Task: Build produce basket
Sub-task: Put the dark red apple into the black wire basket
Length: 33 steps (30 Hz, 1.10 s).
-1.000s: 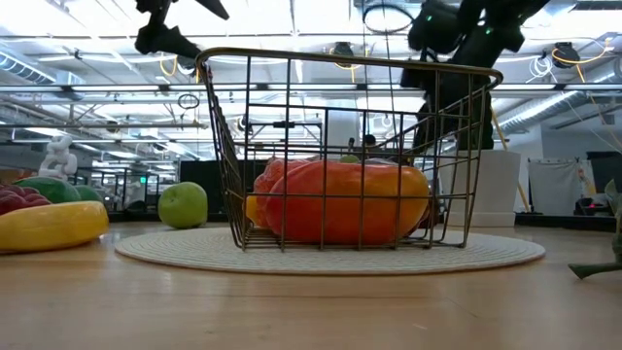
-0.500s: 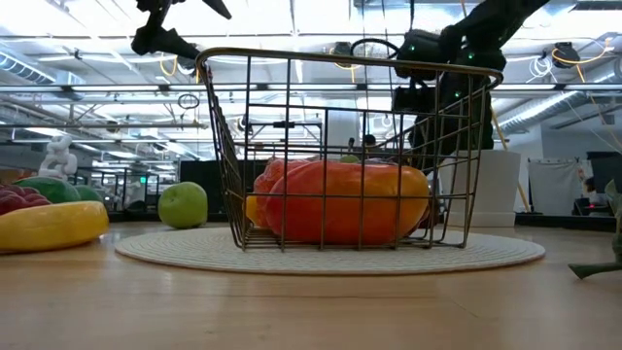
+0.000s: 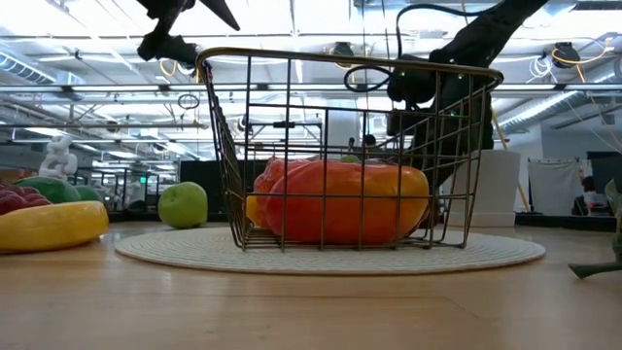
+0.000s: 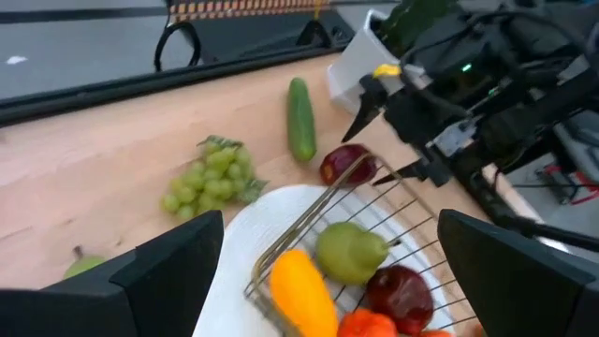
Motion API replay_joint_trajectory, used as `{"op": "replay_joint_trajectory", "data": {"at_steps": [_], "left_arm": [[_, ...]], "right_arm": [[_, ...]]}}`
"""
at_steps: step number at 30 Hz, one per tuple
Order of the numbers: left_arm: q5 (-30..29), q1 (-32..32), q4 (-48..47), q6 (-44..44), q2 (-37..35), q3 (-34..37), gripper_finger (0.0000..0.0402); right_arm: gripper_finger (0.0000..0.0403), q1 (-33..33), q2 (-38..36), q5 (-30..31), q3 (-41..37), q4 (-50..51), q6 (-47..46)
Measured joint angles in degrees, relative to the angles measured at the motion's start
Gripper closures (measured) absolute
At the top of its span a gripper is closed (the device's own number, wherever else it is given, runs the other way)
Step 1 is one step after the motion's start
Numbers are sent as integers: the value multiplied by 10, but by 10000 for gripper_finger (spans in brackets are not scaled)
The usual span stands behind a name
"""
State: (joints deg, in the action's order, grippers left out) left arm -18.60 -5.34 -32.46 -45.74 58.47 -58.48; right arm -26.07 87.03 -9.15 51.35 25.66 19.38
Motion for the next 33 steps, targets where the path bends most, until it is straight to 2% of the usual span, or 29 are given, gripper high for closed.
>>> {"op": "replay_joint_trajectory", "data": {"at_steps": [10,14,17,26,33], "left_arm": [[-10,0,26,8,21,0,9],[-10,0,26,16,26,0,9],[-10,0,27,21,25,0,9],[6,0,27,21,25,0,9],[6,1,27,17,25,0,9]], "right_arm": [[93,-1,1,-1,-4,-15,6],[105,-1,-1,1,-16,-33,-4],[98,-1,-2,17,-23,-36,-18],[41,-1,1,35,-28,-45,-27],[37,-1,4,23,-35,-32,-33]]}}
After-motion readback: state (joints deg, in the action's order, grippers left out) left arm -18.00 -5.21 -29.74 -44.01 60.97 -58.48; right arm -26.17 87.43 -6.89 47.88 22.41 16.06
